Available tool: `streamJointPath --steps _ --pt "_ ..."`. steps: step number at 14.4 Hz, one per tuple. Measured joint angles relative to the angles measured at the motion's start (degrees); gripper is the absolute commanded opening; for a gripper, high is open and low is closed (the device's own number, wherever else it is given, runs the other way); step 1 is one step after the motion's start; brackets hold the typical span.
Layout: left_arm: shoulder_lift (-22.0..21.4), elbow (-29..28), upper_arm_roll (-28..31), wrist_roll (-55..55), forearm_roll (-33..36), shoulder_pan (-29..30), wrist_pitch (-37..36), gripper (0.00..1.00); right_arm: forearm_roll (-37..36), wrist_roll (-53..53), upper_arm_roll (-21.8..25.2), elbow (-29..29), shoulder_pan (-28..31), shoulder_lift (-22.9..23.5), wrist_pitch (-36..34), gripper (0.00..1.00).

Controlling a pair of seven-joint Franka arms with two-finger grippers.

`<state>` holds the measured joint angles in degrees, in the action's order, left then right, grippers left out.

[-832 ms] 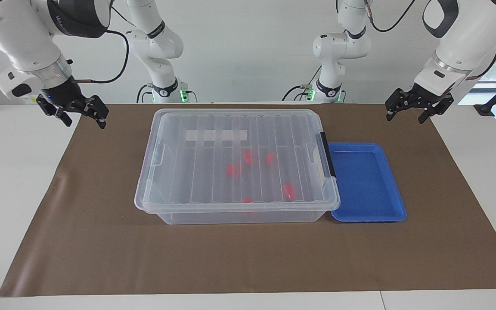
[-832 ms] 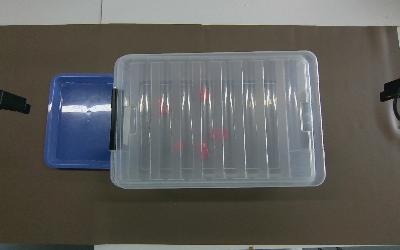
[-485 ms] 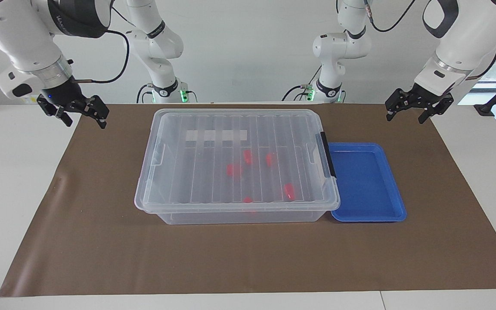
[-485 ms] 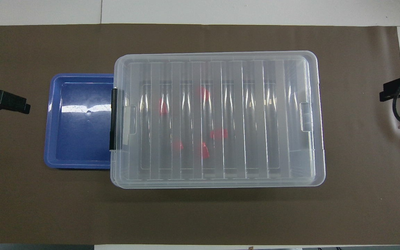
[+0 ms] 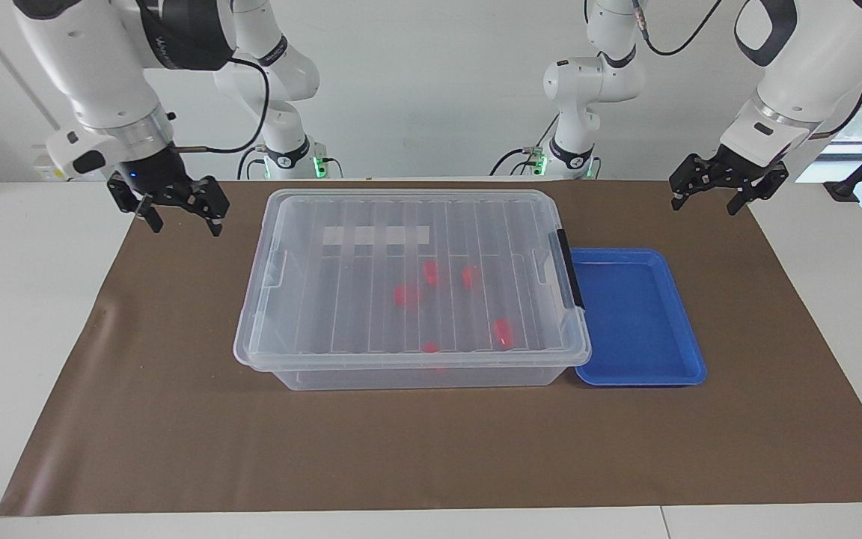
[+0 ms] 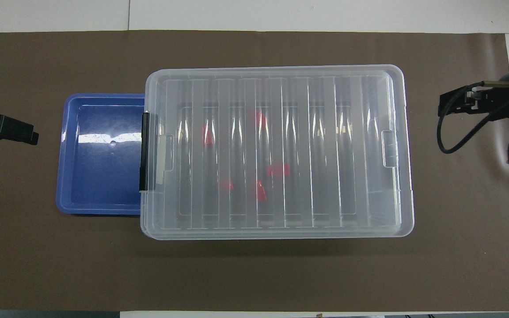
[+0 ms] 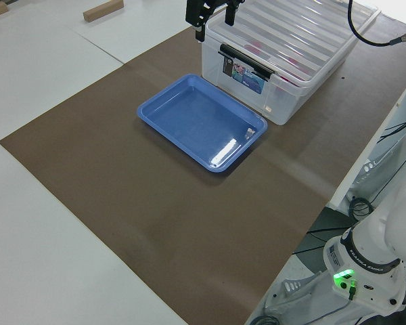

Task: Place red block in blue tray from box
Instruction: 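Move the right gripper to the lid edge farthest from the tray, then slide the clear lid away from the tray with the right gripper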

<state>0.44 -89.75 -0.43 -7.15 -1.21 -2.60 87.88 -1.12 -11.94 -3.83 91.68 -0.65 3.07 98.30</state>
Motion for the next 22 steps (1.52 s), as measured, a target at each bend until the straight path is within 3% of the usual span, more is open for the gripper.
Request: streamJointPath --steps 3,7,15,22 --pt "0.0 0.0 0.0 0.0 0.0 0.0 0.0 1.00 0.0 -5.0 -0.2 4.6 -3.9 1.0 6.6 1.00" --pt "0.0 0.0 0.0 0.0 0.0 0.0 0.0 1.00 0.0 -4.2 0.1 11.2 -3.5 2.2 13.0 1.00" --pt "0.0 0.0 0.0 0.0 0.0 0.0 0.0 1.00 0.0 0.4 0.4 18.5 -1.0 0.7 18.1 1.00" --pt "0.0 0.0 0.0 0.0 0.0 0.0 0.0 1.00 0.0 7.3 0.4 20.3 2.5 -0.4 18.7 1.00"
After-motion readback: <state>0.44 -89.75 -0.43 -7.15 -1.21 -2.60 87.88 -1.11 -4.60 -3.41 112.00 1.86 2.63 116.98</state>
